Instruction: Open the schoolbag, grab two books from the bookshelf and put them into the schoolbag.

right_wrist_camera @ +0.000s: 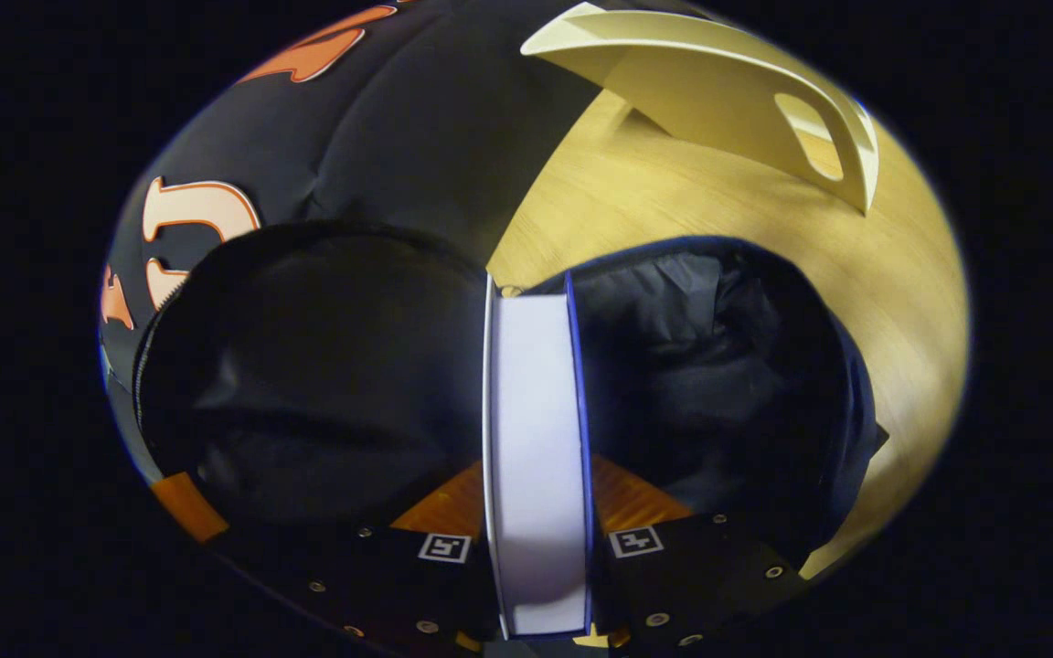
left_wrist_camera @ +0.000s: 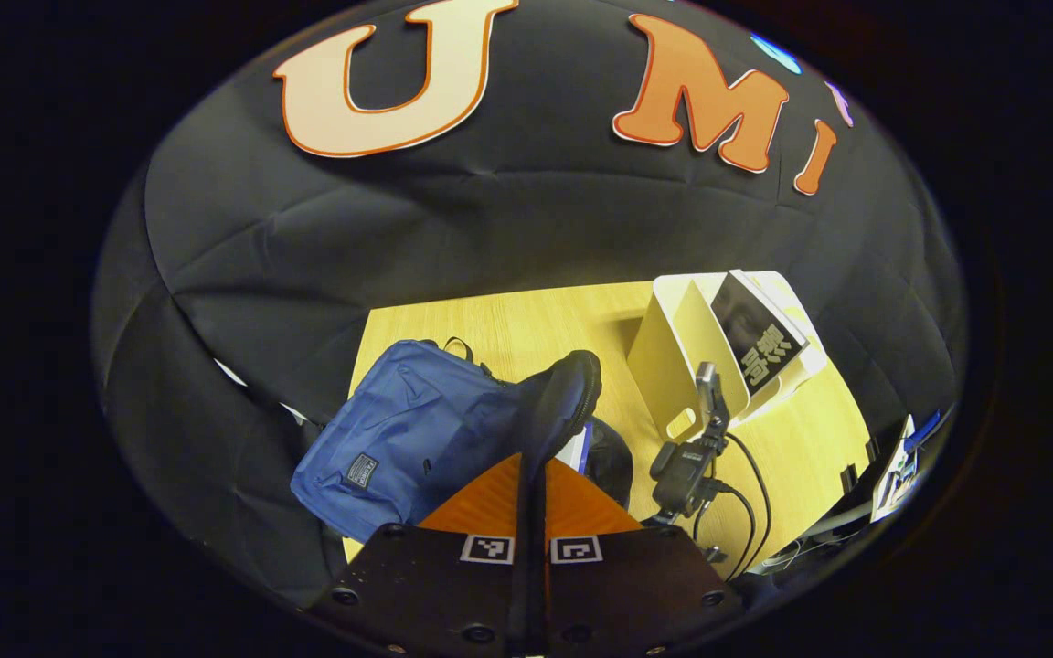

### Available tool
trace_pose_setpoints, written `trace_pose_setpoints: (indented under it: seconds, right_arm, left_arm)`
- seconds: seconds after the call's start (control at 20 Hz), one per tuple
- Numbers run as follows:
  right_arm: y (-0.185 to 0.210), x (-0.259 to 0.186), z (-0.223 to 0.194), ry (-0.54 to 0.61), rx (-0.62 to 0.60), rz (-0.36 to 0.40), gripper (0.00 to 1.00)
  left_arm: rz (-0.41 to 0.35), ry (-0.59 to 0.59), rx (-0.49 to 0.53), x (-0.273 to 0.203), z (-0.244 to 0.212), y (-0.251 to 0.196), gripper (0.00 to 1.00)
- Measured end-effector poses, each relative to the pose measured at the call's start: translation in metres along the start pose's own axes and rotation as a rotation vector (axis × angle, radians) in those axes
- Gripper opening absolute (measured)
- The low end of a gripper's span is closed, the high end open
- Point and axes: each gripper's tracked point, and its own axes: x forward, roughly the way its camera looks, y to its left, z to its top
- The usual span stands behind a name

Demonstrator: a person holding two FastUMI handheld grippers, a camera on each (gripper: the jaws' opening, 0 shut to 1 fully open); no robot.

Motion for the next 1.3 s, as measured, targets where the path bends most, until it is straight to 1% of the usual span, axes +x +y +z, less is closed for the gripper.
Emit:
trace_pose_setpoints:
  seconds: [0.1, 0.15, 0.2, 0.25, 0.3, 0.35, 0.5, 0.6, 0.7, 0.8, 0.9, 1.05, 1.1, 1.15, 1.2, 1.3]
  right_arm:
    - [-0.014, 0.000, -0.011, 0.088, 0.021, -0.069, 0.47]
    - [-0.018, -0.008, -0.016, 0.116, 0.015, -0.095, 0.41]
    - [-0.022, -0.014, -0.016, 0.125, -0.002, -0.116, 0.46]
    - [-0.024, -0.020, -0.011, 0.114, -0.019, -0.133, 0.64]
    - [-0.026, -0.026, -0.009, 0.107, -0.038, -0.152, 0.87]
    - [-0.027, -0.035, -0.001, 0.106, -0.050, -0.163, 0.97]
    - [-0.033, -0.063, 0.014, 0.088, -0.086, -0.213, 0.97]
    - [-0.036, -0.086, 0.035, 0.059, -0.098, -0.225, 0.97]
    - [-0.031, -0.110, 0.060, 0.017, -0.120, -0.223, 0.97]
    - [-0.019, -0.139, 0.083, -0.039, -0.177, -0.205, 0.97]
    - [-0.009, -0.172, 0.115, -0.119, -0.284, -0.215, 0.97]
    - [0.007, -0.225, 0.175, -0.259, -0.506, -0.263, 0.96]
    - [0.010, -0.238, 0.195, -0.301, -0.574, -0.296, 0.97]
    - [0.014, -0.251, 0.215, -0.342, -0.631, -0.320, 0.96]
    - [0.016, -0.262, 0.232, -0.365, -0.676, -0.352, 0.96]
    - [0.019, -0.281, 0.259, -0.389, -0.744, -0.405, 0.96]
  left_arm:
    - [0.002, -0.002, -0.014, 0.004, 0.000, 0.007, 0.00]
    - [0.004, -0.002, -0.015, 0.003, -0.001, 0.008, 0.01]
    - [0.009, -0.004, -0.015, 0.004, 0.000, 0.011, 0.01]
    - [0.008, -0.008, -0.011, 0.004, 0.000, 0.012, 0.01]
    - [0.010, -0.011, -0.009, 0.005, 0.002, 0.012, 0.00]
    - [0.009, -0.009, -0.007, 0.005, 0.001, 0.012, 0.00]
    - [0.007, -0.011, -0.017, 0.007, 0.001, 0.012, 0.00]
    - [0.001, -0.012, -0.028, 0.008, -0.001, 0.010, 0.00]
    - [-0.004, -0.013, -0.031, 0.009, -0.003, 0.009, 0.00]
    - [-0.001, -0.016, -0.028, 0.010, -0.002, 0.008, 0.00]
    - [0.003, -0.019, -0.021, 0.012, -0.002, 0.008, 0.01]
    - [0.005, -0.020, -0.026, 0.014, -0.003, 0.007, 0.01]
    - [0.005, -0.019, -0.034, 0.016, -0.003, 0.007, 0.01]
    - [0.002, -0.017, -0.043, 0.017, -0.004, 0.005, 0.05]
    - [-0.002, -0.016, -0.050, 0.019, -0.005, 0.004, 0.01]
    - [0.000, -0.019, -0.055, 0.020, -0.006, 0.002, 0.00]
